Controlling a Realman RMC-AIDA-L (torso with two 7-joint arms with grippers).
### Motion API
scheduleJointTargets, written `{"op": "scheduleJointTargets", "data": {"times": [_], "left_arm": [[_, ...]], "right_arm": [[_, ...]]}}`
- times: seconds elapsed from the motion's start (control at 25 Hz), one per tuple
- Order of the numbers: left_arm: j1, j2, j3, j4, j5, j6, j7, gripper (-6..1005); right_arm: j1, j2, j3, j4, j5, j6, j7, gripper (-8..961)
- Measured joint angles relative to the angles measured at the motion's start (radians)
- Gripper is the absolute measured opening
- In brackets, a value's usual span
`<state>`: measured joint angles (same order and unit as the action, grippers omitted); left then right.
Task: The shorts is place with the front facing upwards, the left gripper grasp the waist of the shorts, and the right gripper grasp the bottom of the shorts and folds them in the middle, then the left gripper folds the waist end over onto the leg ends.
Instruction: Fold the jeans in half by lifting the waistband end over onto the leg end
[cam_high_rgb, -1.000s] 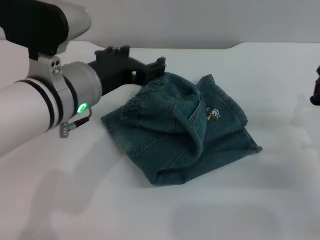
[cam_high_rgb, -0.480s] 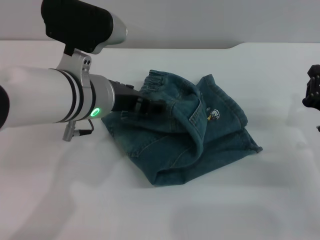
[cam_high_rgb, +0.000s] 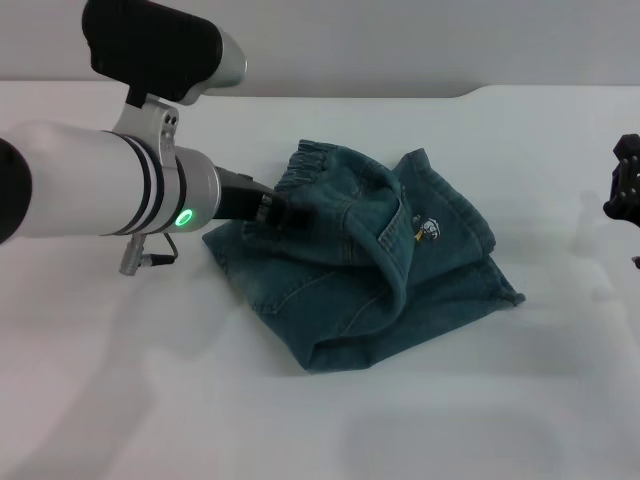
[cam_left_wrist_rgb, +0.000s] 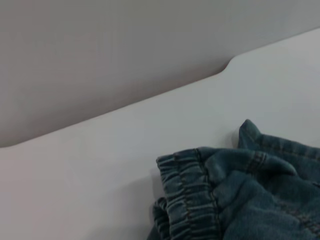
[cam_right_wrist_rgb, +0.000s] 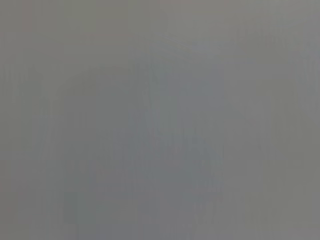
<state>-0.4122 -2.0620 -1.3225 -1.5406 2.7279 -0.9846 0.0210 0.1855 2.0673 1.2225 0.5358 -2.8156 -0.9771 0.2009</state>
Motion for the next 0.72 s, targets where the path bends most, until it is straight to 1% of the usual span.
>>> {"op": "scheduleJointTargets", "data": {"times": [0.16, 0.52, 0.72], "left_arm": [[-0.021, 0.0, 0.0, 0.024, -0.005, -0.019, 0.0, 845], [-0.04, -0.001, 0.0, 0.066, -0.01, -0.028, 0.0, 841], [-0.068, -0.002, 0.001, 0.117, -0.011, -0.025, 0.0, 839]], "right_arm": [[-0.001, 0.002, 0.0, 0.001, 0.0, 0.0, 0.0, -1], [-0.002, 0.004, -0.002, 0.001, 0.0, 0.0, 0.0, -1], [-0.003, 0.004, -0.008, 0.001, -0.001, 0.0, 0.002, -1]]}}
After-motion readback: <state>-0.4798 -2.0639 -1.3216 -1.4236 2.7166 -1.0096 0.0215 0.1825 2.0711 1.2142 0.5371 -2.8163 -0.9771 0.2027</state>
